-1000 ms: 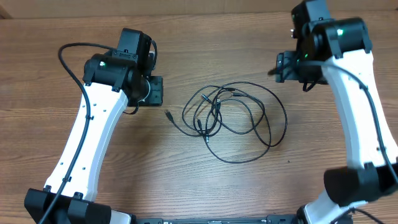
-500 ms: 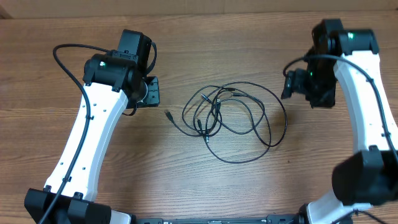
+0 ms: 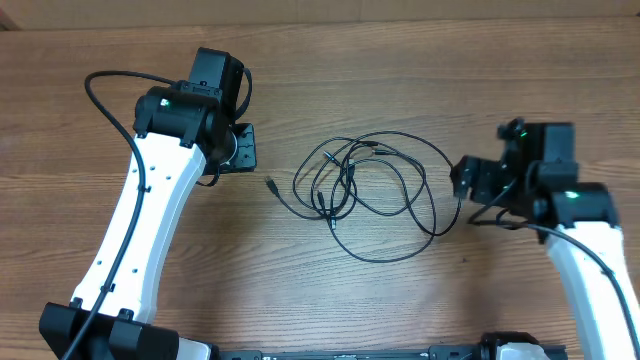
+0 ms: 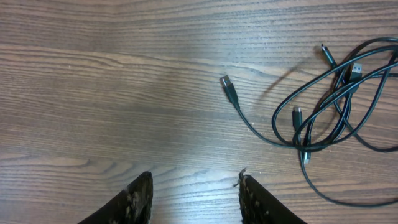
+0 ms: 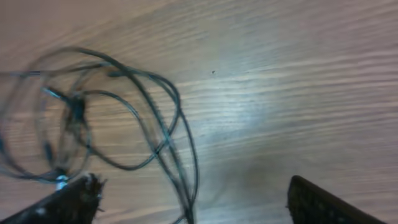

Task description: Untangle cables

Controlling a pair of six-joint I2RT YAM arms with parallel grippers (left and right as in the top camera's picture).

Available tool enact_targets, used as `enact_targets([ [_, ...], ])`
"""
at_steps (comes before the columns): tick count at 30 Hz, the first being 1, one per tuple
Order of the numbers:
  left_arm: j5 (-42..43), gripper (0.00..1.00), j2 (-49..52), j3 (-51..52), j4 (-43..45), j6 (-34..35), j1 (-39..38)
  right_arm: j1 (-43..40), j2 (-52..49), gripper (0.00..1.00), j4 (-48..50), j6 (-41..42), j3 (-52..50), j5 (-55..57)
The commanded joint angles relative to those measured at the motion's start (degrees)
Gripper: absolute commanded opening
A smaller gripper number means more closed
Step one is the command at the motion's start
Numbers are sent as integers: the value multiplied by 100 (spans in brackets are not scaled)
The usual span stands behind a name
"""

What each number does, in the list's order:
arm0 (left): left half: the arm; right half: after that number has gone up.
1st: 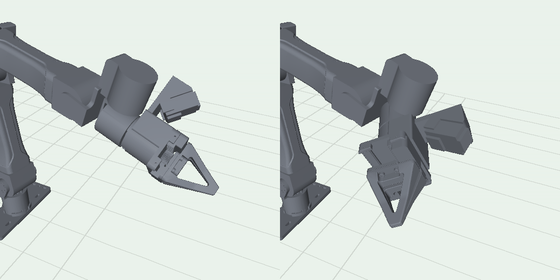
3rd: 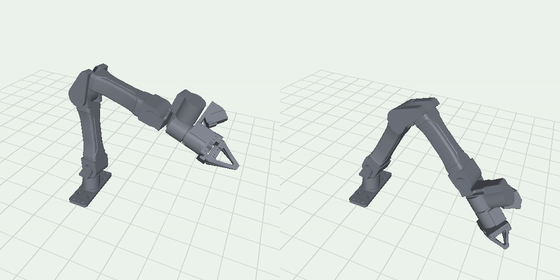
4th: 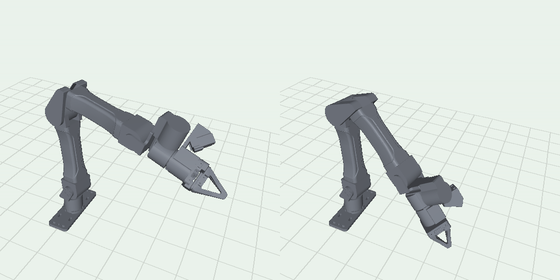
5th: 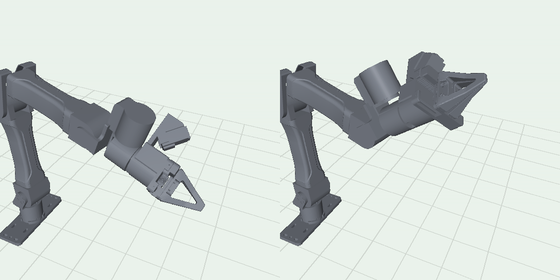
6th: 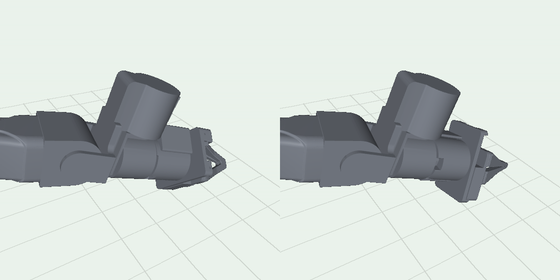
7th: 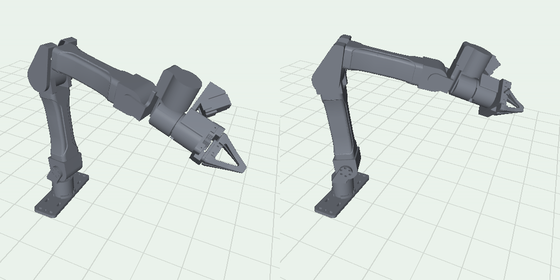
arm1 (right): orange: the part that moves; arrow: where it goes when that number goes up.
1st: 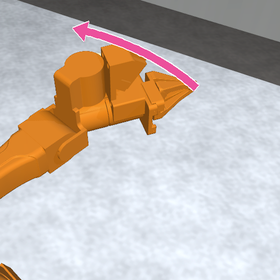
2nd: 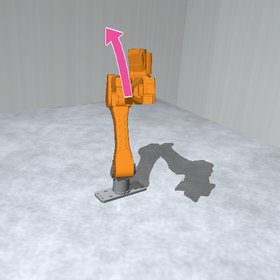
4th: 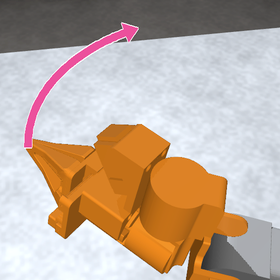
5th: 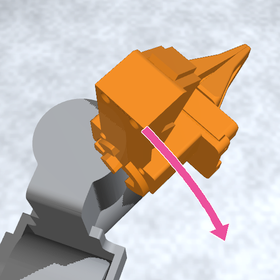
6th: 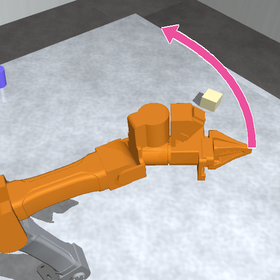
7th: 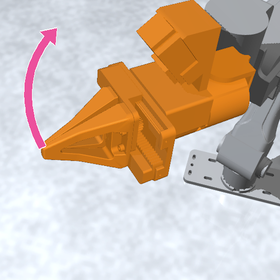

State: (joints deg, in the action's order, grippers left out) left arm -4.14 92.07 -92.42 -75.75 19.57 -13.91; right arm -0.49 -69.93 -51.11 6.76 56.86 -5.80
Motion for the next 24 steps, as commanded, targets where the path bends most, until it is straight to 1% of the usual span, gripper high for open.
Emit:
enact_targets([
  [1, -26, 45, 20, -105, -15, 83, -15, -22, -328, 87, 575, -59, -616, -151],
  [3, -26, 45, 20, -105, -15, 83, -15, -22, -553, 84, 817, -59, -710, -393],
  [4, -26, 45, 20, -105, -13, 83, -13, -22, -669, 79, 872, -59, -708, -474],
  [7, -26, 45, 20, -105, -13, 85, -15, -22, -986, 56, 968, -57, -708, -682],
  [9, -26, 45, 20, -105, -15, 83, -15, -22, -1117, 28, 964, -57, -708, -914],
  [10, -26, 45, 20, -105, -17, 83, -15, -22, -1126, 16, 946, -59, -708, -1049],
  [11, -26, 45, 20, -105, -22, 83, -15, -22, -1115, 9, 940, -59, -697, -1178],
  [12, -26, 45, 20, -105, -26, 83, -15, -22, -1086, 4, 907, -59, -660, -1259],
  [14, -26, 45, 20, -105, -26, 85, -15, -22, -992, 4, 750, -59, -455, -1357],
  [17, -26, 45, 20, -105, -24, 87, -15, -22, -778, 4, 144, -61, 439, -1416],
  [21, -26, 45, 20, -105, -2, 127, -15, -22, -743, 4, -643, -66, 1941, -2015],
  [24, -26, 45, 20, -105, 15, 127, -15, -22, -741, 4, -874, -66, 3093, -2710],
])
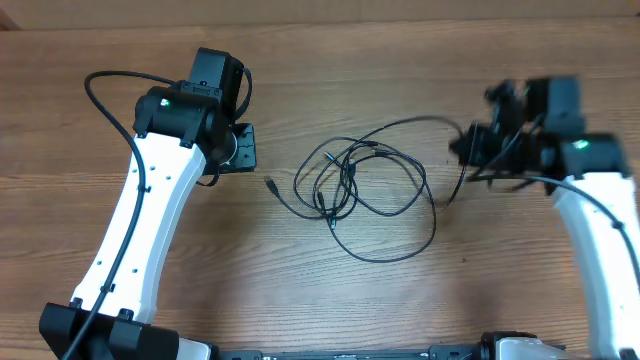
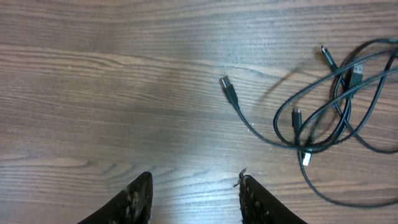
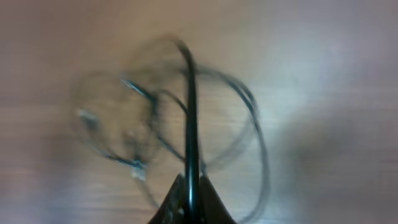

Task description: Untangle cables

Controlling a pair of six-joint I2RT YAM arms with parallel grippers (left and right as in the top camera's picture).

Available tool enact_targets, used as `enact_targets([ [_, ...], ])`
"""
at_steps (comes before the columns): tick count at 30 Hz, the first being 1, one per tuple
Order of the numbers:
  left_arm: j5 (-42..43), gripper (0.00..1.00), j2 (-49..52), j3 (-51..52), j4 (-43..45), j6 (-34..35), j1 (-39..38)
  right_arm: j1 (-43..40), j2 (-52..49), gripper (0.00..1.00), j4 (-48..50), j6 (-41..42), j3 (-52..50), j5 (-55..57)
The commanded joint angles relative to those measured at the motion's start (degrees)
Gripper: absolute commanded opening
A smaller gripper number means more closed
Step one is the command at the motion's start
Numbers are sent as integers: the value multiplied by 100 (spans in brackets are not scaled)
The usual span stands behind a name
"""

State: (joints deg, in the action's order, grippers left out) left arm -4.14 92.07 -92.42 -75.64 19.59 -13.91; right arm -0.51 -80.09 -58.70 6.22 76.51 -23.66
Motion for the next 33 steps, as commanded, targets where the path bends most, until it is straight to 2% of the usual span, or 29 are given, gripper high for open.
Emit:
enact_targets([
  [1, -28, 45, 20, -105, 4, 125, -15, -20, 275, 4, -125, -9, 1508, -1110],
  [7, -28, 45, 20, -105, 7, 122, -15, -20, 275, 4, 94, -7, 3206, -1307],
  [13, -28, 45, 20, -105, 48, 122, -15, -22, 275, 4, 800, 52, 3987, -1285],
  [23, -28, 46, 20, -105, 68, 122, -15, -20, 273, 4, 2645, 1226, 4168, -1279],
  [28, -26, 47, 20, -105, 127, 127, -15, -20, 262, 4, 3676, 1574, 4168, -2465],
  [33, 404, 54, 20, -105, 212, 120, -15, -20, 264, 4, 4277, 1956, 4168, -2621],
])
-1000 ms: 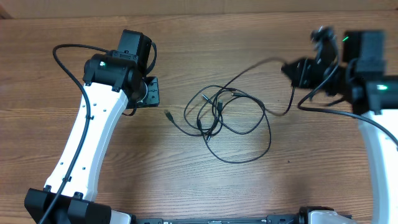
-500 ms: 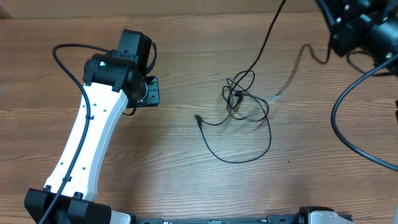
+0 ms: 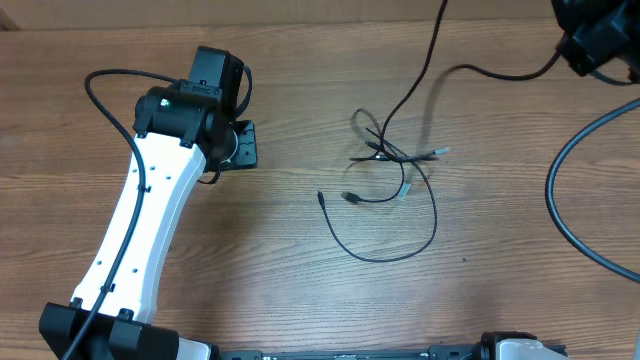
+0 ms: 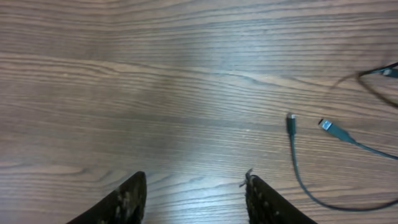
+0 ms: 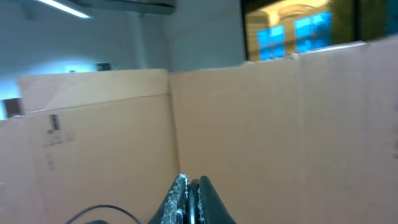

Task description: Untangle cables

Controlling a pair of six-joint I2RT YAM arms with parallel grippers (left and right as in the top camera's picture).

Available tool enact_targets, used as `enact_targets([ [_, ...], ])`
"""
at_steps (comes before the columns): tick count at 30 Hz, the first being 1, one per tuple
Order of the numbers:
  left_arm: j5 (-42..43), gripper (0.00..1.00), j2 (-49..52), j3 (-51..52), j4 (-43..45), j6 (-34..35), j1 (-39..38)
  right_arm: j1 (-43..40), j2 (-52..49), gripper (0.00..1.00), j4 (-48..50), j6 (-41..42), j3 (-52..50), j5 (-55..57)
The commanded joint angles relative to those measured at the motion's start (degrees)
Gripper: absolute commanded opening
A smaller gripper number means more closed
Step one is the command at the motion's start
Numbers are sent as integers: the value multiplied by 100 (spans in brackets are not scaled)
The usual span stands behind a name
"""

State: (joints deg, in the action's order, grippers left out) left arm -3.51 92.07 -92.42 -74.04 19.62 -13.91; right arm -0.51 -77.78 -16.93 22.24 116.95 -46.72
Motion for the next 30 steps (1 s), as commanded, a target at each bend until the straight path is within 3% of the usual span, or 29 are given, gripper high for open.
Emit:
enact_targets([
  [1, 581, 56, 20, -105, 109, 118, -15, -20, 31, 4, 85, 352, 125, -313],
  [5, 2094, 66, 55, -101, 590, 116, -28, -20, 31, 4, -214, 348, 125, -313],
  [9, 3453, 63, 225, -72, 1043, 319, -146, -20, 20, 4, -337, 345, 125, -310],
  [16, 4315, 64, 1036, -57, 1075, 1690, -428, -20, 20, 4, -382, 343, 125, -310],
  [30, 5608, 63, 2387, -57, 1762, 2175, -741, -22, 20, 4, -485, 326, 125, -310],
])
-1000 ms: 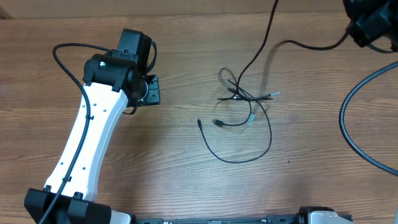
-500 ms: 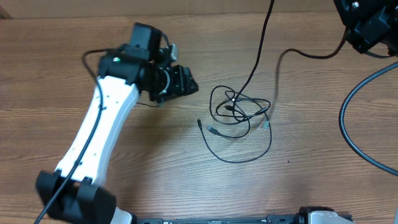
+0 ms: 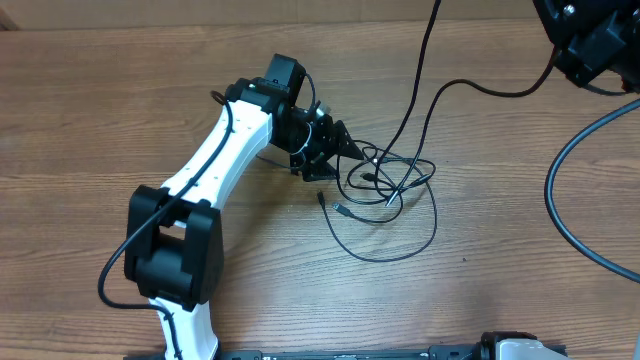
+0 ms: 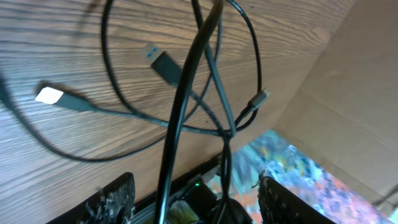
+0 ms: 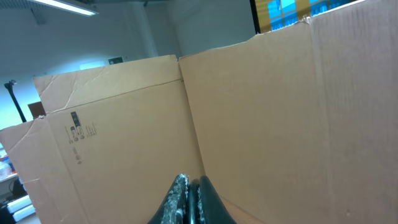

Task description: Untangle cables

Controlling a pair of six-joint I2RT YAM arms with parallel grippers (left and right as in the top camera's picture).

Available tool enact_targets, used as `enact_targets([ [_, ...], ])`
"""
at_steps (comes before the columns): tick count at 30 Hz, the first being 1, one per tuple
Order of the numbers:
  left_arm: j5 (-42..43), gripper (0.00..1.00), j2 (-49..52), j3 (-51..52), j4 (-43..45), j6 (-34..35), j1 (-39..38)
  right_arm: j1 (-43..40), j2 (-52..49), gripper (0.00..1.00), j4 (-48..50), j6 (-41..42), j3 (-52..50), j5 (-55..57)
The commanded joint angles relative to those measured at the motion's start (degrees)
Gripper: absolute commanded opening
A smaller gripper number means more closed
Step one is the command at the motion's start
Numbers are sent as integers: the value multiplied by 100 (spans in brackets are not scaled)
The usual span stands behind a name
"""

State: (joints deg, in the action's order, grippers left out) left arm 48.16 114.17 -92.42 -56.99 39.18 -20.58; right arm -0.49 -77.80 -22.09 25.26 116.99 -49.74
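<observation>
Thin black cables point(image 3: 385, 185) lie knotted mid-table, with a loose loop point(image 3: 400, 250) in front. One strand point(image 3: 425, 60) rises from the knot out of the top of the overhead view. My right gripper point(image 5: 189, 183) is shut on a thin black cable, raised high at the far right point(image 3: 590, 40). My left gripper point(image 3: 348, 150) reaches into the knot's left side; it is open point(image 4: 194, 180), with two strands running between its fingers. A USB plug point(image 4: 165, 65) and a white-tipped plug point(image 4: 50, 96) lie just ahead of it.
The wooden table point(image 3: 100, 120) stretches wide on the left. Cardboard boxes point(image 5: 112, 124) fill the right wrist view. The right arm's own thick grey cable point(image 3: 560, 190) arcs over the table's right edge.
My left arm has gone from the table's left side to the knot, and strands now pass between its open fingers. The right gripper stays high, shut on its cable. The knot sits slightly looser.
The cables first lay flat in one tangle, my right gripper open at its right edge and my left gripper idle to the left. The right gripper then was shut on a strand, later high at the far right with the tangle drawn small. Now the left gripper is in the knot.
</observation>
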Motion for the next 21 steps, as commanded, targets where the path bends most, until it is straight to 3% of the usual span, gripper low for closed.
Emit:
enact_targets([
  [1, 442, 63, 208, -57, 55, 221, -85, -24, 22, 4, 28, 24, 120, -9],
  [3, 439, 62, 251, -57, 55, 219, -120, -24, 22, 4, 28, 24, 120, -9],
  [4, 439, 52, 262, -57, 57, 219, -122, -24, 22, 4, 28, 24, 120, -9],
  [7, 350, 4, 262, -57, 98, 138, -118, -24, 22, 4, 17, 24, 120, -9],
  [14, -1152, 4, 214, -81, -435, -706, 428, -157, 22, 4, -293, -7, 120, 101],
  [21, -3014, 4, -120, -120, -1130, -1202, 1810, -761, 24, 4, -402, -15, 120, 122],
])
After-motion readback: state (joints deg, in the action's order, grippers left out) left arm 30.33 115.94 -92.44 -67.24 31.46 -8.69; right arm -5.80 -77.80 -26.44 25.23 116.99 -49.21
